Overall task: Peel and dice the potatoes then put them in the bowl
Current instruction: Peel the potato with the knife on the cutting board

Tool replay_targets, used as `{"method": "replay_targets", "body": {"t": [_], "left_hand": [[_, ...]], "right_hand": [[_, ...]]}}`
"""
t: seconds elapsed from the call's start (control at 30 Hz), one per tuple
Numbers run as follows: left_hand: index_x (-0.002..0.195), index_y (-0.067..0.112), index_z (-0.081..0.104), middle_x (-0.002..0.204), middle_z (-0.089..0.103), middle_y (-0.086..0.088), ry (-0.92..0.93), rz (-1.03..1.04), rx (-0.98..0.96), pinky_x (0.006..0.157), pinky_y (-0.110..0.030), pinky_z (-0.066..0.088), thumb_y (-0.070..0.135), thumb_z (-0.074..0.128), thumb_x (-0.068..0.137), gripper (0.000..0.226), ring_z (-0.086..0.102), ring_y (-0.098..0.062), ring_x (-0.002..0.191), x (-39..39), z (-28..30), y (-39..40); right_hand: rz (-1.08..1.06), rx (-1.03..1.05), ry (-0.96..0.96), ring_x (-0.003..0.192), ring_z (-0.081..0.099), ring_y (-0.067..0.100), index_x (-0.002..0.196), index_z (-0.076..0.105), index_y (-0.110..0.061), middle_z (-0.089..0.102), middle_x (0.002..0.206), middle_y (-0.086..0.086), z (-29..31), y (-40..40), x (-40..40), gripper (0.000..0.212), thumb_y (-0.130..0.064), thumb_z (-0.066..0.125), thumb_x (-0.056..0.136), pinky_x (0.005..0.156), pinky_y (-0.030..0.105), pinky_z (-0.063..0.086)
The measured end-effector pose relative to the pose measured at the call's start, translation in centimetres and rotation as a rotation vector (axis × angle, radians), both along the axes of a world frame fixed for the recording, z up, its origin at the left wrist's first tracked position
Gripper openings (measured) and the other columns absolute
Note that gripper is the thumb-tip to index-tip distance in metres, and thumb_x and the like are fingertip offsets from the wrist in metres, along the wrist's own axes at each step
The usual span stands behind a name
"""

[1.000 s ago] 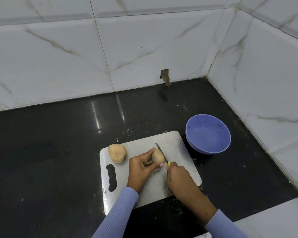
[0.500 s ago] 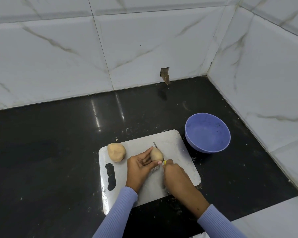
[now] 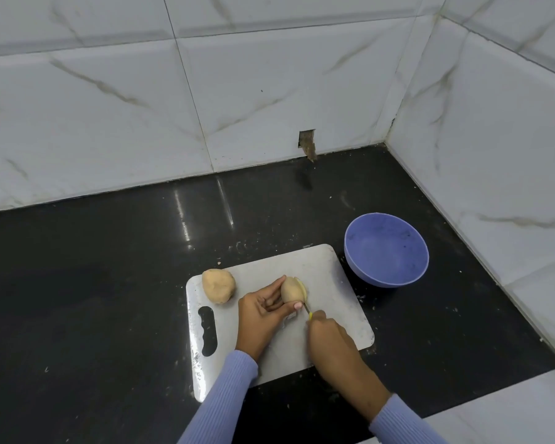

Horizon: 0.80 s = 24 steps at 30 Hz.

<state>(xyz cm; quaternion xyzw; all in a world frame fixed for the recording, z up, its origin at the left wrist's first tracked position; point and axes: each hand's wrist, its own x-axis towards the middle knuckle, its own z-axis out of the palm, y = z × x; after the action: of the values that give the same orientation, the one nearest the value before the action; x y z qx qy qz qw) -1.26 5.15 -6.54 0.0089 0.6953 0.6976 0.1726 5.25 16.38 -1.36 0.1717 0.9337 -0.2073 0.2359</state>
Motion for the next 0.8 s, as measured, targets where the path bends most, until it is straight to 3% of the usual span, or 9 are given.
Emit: {"method": "replay_targets", "body": {"t": [0.13,0.27,0.47,0.63,0.8], "left_hand": [[0.122,0.009,0.059,0.112,0.068,0.006,-0.033,0.018,0.025,0.086,-0.019,0.050,-0.004,0.079,0.068,0.059,0.063,-0.007,0.107,0.0,-0.1,0.0],[0.124,0.005,0.059,0.113,0.067,0.007,-0.044,0.008,0.027,0.089,-0.021,0.050,-0.003,0.080,0.068,0.061,0.063,-0.007,0.108,0.1,-0.2,-0.3],[0.124,0.004,0.058,0.110,0.066,0.010,-0.033,0.001,0.017,0.085,-0.017,0.050,-0.004,0.081,0.066,0.063,0.063,-0.004,0.106,0.1,0.1,-0.2],[0.124,0.002,0.058,0.116,0.066,-0.004,-0.025,0.012,0.015,0.086,-0.019,0.051,-0.005,0.081,0.065,0.064,0.064,-0.009,0.106,0.0,0.0,-0.2],[0.124,0.003,0.058,0.115,0.067,-0.002,-0.017,0.012,0.003,0.087,-0.021,0.051,-0.003,0.082,0.065,0.064,0.064,-0.009,0.106,0.0,-0.1,-0.2]], "right_hand": [[0.045,-0.013,-0.012,0.093,0.059,0.024,0.111,0.040,-0.010,0.057,0.095,0.005,-0.9,1.3,3.5,0.019,-0.020,0.026,0.103,0.068,0.029,0.035],[0.017,-0.073,0.112,0.060,0.046,0.009,0.091,0.037,-0.016,0.041,0.067,-0.008,-0.4,3.1,4.6,0.024,-0.031,0.024,0.104,0.050,0.019,0.031],[-0.042,-0.107,0.289,0.055,0.044,0.005,0.090,0.043,-0.018,0.045,0.066,-0.009,0.9,2.6,2.2,0.028,-0.035,0.026,0.103,0.049,0.018,0.034],[-0.004,-0.073,0.264,0.059,0.042,0.004,0.101,0.047,-0.013,0.051,0.077,-0.003,0.5,1.4,0.8,0.032,-0.036,0.025,0.103,0.047,0.018,0.029],[0.001,-0.068,0.210,0.067,0.046,0.009,0.114,0.049,-0.011,0.052,0.085,-0.002,-0.1,1.0,0.5,0.032,-0.033,0.027,0.103,0.047,0.015,0.028]]}}
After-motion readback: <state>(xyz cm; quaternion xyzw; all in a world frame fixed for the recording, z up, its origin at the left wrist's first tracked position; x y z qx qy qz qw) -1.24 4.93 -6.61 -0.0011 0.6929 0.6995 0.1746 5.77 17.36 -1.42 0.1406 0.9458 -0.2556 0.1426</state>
